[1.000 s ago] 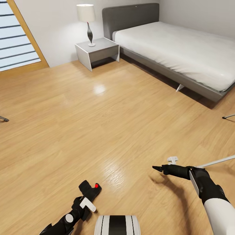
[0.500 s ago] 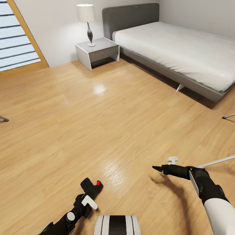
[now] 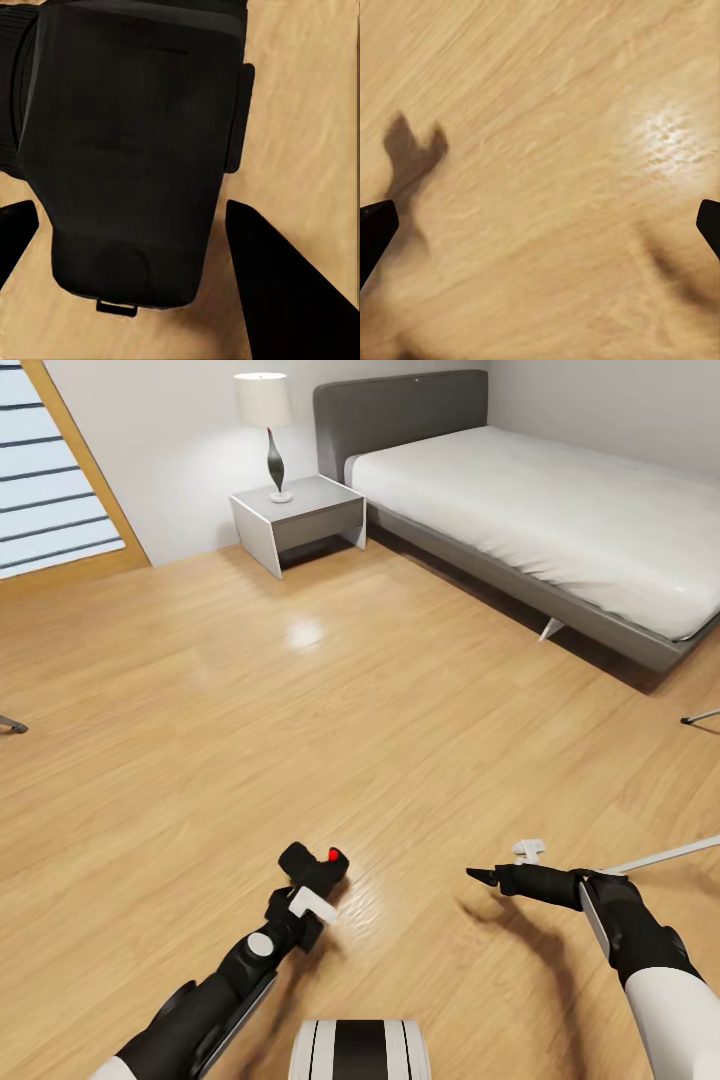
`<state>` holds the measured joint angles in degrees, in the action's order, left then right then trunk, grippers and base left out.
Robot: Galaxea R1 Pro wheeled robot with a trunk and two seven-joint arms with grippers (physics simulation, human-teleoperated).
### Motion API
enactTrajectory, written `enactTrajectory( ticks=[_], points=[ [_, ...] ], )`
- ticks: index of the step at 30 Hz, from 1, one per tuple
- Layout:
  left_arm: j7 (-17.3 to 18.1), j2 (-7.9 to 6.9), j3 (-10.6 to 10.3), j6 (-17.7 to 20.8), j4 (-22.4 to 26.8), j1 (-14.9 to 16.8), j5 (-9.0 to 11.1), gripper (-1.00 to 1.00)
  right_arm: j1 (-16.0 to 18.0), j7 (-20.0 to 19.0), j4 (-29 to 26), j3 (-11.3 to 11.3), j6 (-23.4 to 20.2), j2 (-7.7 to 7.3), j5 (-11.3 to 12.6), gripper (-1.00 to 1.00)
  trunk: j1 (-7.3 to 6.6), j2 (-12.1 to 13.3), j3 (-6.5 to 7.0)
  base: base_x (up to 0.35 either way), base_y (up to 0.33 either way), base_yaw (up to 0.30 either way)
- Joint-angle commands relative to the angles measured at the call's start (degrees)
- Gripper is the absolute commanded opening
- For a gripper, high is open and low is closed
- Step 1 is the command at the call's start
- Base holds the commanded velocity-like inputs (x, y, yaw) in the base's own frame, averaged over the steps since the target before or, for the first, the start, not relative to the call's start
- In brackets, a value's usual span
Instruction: Attach the digital camera to the camera tripod in the bedroom.
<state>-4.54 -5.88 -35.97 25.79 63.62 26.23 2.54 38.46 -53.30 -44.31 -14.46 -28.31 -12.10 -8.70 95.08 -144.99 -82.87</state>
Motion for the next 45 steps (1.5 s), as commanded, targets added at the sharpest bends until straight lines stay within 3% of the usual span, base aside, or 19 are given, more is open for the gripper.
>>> enactTrajectory(
  ticks=[1, 3, 5, 10, 11, 14, 15, 16, 17, 19, 20, 23, 27, 30, 37, 45],
  points=[
    [-1.6, 0.05, -0.2, 1.8, 2.8, 0.0, 0.8, -1.0, 0.0, -0.5, -0.1, -0.2, -0.3, 0.02, -0.4, 1.0, -0.01, 0.0, -0.04, 0.0, 0.0, 0.0],
    [-3.0, 0.25, -0.2, 3.1, 5.3, 0.0, 1.7, -1.0, 0.0, -0.5, -0.1, -0.3, -0.3, 0.0, -0.3, 1.0, -0.01, 0.0, -0.04, 0.0, 0.0, 0.0],
    [-5.4, 0.56, -0.2, 5.0, 8.5, 0.0, 3.9, -1.0, 0.0, -0.6, -0.1, -0.3, -0.3, -0.01, -0.3, 1.0, -0.01, 0.0, -0.04, 0.0, 0.0, 0.0],
    [-13.7, 0.95, -0.2, 8.1, 13.3, 0.0, 12.4, -1.0, 0.0, -0.8, -0.2, -0.3, -0.4, -0.02, -0.2, 1.0, -0.01, 0.0, -0.04, 0.0, 0.0, 0.0],
    [-17.3, 1.03, -0.2, 8.4, 13.9, 0.0, 15.6, -1.0, 0.0, -0.8, -0.4, -0.3, -0.5, -0.02, -0.1, 1.0, -0.01, 0.0, -0.04, 0.0, 0.0, 0.0],
    [-23.7, 1.33, -0.2, 8.6, 14.4, 0.0, 20.9, -1.0, 0.0, -1.1, -0.7, -0.3, -0.6, -0.02, -0.1, 1.0, -0.01, 0.0, -0.04, 0.0, 0.0, 0.0],
    [-28.5, 1.66, -0.3, 8.6, 14.7, 0.0, 24.7, -1.0, 0.0, -1.5, -0.9, -0.3, -0.9, -0.06, 0.0, 1.0, -0.01, 0.0, -0.04, 0.0, 0.0, 0.0],
    [-30.9, 1.87, -0.3, 8.6, 14.8, 0.0, 26.6, -1.0, 0.0, -1.9, -1.0, -0.3, -1.0, -0.09, 0.0, 1.0, -0.01, 0.0, -0.04, 0.0, 0.0, 0.0],
    [-35.7, 2.48, -0.4, 8.5, 15.3, 0.0, 30.1, -1.0, 0.0, -3.1, -1.2, -0.3, -1.2, -0.13, 0.0, 1.0, -0.01, 0.0, -0.04, 0.0, 0.0, 0.0],
    [-40.1, 3.42, -0.5, 8.5, 15.9, 0.0, 33.0, -1.0, 0.0, -4.7, -1.6, -0.3, -1.7, -0.19, 0.0, 1.0, -0.01, 0.0, -0.04, 0.0, 0.0, 0.0],
    [-43.9, 4.57, -0.6, 8.4, 16.3, 0.0, 35.2, -1.0, 0.0, -6.6, -2.1, -0.3, -2.5, -0.24, 0.0, 1.0, -0.01, 0.0, -0.04, 0.0, 0.0, 0.0],
    [-49.1, 6.83, -0.8, 8.3, 16.9, 0.0, 37.6, -1.0, 0.0, -10.6, -3.0, -0.4, -5.3, -0.42, -0.1, 1.0, -0.01, 0.0, -0.04, 0.0, 0.0, 0.0],
    [-51.5, 8.62, -0.9, 8.3, 17.1, 0.0, 38.9, -1.0, 0.0, -13.4, -3.5, -0.5, -7.9, -0.68, -0.1, 1.0, -0.01, 0.0, -0.04, 0.0, 0.0, 0.0],
    [-52.1, 9.13, -0.9, 8.2, 17.2, 0.0, 39.5, -1.0, 0.0, -14.3, -3.7, -0.6, -8.7, -0.76, -0.2, 1.0, -0.01, 0.0, -0.04, 0.0, 0.0, 0.0],
    [-51.5, 9.44, -0.8, 8.2, 17.2, 0.0, 40.0, -1.0, 0.0, -14.8, -3.7, -0.7, -9.2, -0.74, -0.2, 1.0, -0.16, 0.1, 1.29, 0.0, 0.0, 0.0],
    [-47.4, 9.28, -0.3, 7.7, 17.2, 0.0, 40.1, -1.0, 0.0, -15.0, -3.9, -0.7, -9.7, -0.75, -0.2, 1.0, -0.37, 0.2, 3.06, 0.0, 0.0, 0.0]
  ],
)
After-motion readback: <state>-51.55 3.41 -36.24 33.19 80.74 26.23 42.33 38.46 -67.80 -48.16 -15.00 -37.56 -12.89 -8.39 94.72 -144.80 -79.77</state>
